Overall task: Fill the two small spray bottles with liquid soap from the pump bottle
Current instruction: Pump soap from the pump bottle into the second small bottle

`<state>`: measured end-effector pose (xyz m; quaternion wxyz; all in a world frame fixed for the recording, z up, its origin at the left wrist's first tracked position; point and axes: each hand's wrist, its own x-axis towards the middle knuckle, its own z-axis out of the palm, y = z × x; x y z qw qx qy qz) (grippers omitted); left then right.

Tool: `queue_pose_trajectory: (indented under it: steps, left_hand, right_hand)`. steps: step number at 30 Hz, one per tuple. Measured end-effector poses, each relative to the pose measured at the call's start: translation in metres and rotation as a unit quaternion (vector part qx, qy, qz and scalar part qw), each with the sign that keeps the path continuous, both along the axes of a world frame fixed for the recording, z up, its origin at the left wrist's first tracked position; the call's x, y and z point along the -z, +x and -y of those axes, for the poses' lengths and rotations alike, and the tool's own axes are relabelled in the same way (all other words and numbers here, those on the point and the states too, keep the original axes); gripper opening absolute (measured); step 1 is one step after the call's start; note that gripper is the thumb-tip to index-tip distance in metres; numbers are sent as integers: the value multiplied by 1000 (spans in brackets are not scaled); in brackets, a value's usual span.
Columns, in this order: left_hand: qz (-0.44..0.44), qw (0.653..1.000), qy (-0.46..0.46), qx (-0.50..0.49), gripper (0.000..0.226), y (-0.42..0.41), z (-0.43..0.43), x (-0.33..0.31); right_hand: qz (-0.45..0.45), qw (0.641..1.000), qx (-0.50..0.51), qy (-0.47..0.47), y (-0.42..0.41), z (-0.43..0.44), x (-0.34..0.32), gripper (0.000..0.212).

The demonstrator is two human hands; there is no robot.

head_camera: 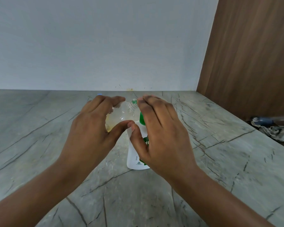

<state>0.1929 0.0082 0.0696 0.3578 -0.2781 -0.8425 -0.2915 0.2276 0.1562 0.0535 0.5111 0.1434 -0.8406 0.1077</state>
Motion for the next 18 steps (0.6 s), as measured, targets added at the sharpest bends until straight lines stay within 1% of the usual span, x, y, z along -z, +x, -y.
queue_pose_trajectory:
  steps: [8,18]
  left_hand:
    - [17,1000,-19,1,48,-1,2,11]
    - [9,1000,-15,6,53,-2,2,6]
  right_hand:
    - [17,1000,5,3,2,1,6,38]
    - [37,998,26,43,4,-1,2,46]
